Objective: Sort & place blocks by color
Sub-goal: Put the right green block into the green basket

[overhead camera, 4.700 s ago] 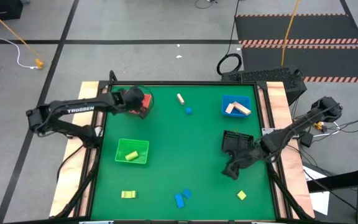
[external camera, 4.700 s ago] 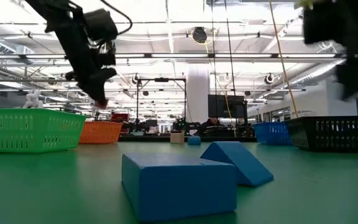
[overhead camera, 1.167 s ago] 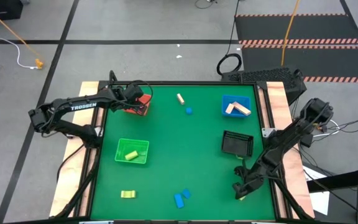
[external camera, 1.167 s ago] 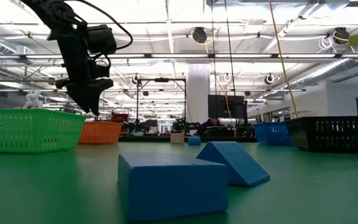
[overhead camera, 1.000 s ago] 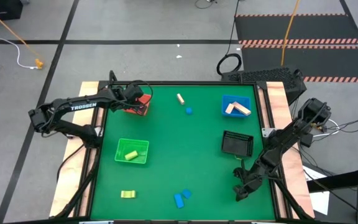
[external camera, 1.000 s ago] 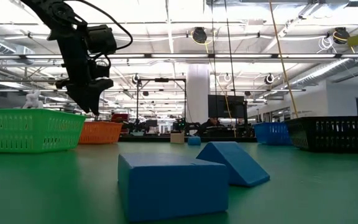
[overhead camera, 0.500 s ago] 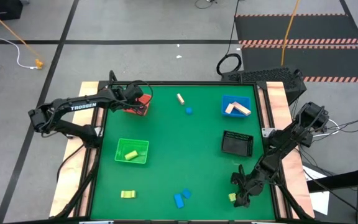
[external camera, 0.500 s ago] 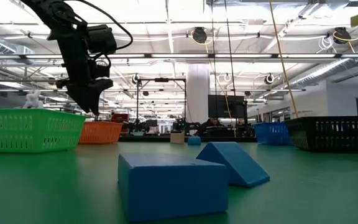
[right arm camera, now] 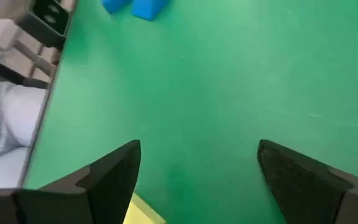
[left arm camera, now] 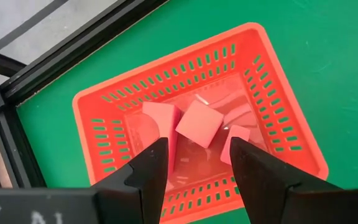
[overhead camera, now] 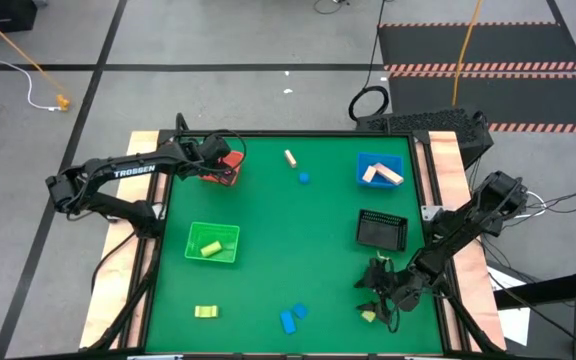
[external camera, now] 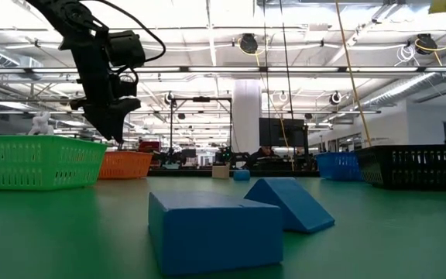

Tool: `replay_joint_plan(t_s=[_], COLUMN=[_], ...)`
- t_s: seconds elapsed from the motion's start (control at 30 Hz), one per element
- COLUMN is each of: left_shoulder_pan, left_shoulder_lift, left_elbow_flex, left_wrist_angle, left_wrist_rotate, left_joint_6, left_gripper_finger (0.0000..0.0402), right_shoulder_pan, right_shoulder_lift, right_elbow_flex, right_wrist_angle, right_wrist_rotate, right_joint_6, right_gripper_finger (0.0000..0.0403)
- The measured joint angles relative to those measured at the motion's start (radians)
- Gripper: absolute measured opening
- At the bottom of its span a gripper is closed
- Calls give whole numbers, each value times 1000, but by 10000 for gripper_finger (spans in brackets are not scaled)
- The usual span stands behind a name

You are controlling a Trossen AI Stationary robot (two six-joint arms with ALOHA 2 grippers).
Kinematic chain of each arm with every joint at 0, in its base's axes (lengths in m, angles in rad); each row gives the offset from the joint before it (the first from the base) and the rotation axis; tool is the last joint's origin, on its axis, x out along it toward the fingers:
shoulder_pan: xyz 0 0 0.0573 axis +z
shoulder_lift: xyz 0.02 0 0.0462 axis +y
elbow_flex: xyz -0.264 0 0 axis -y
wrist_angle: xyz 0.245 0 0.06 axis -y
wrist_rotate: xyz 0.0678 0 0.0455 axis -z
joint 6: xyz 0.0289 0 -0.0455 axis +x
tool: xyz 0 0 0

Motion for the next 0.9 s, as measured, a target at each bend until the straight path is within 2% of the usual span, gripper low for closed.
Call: replay_joint_plan(t_s=[0.27,0.4,0.7,0.9], left_shoulder_pan=[0,0,0,0], left_shoulder_lift=[0,0,0,0], left_elbow_flex=[0,0,0,0], left_wrist_angle=[0,-3,-6,-8], left_wrist_rotate=[0,0,0,0], left_joint_6=[-1,-1,-1,-8], left_gripper_finger=[173,173,173,173], right_shoulder_pan=[22,40,115,156], right_shoulder_lift=[-1,-4,-5,-3], right_elbow_flex=[-2,-2,0,0], right_wrist_angle=[9,-8,-3,6], right_wrist_rotate=[-33,-98,-158,-120], right_joint_6=[-55,-80,-146,-216], right_gripper_finger=[320,320,320,320])
